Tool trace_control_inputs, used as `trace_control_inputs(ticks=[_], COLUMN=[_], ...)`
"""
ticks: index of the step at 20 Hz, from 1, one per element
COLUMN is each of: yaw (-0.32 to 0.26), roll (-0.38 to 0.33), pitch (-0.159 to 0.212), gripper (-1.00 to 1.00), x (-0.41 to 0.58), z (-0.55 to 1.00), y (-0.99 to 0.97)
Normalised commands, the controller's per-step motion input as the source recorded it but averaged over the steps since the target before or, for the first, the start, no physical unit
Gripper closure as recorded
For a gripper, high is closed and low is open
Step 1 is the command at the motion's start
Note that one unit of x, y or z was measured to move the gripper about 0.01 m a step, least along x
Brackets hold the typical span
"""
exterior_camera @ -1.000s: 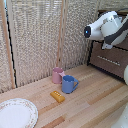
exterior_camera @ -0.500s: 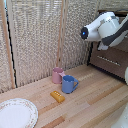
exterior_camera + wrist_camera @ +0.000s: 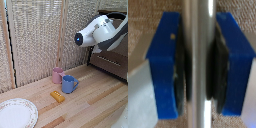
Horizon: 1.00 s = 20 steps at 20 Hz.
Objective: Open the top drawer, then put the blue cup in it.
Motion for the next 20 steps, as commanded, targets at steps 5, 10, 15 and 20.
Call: trace_control_inputs(ticks=[5, 10, 15, 20], yaw=[0.031, 0.015, 0.023, 0.0], roll=[0.01, -0.013, 0.007, 0.105], pitch=[-0.025, 0.0, 0.0, 0.0], gripper=[1.0, -1.0, -1.0, -1.0], x=[0.207, 0.114, 0.021, 0.0], z=[-0.14, -0.03, 0.06, 0.32], y=[0.66, 0.14, 0.31, 0.47])
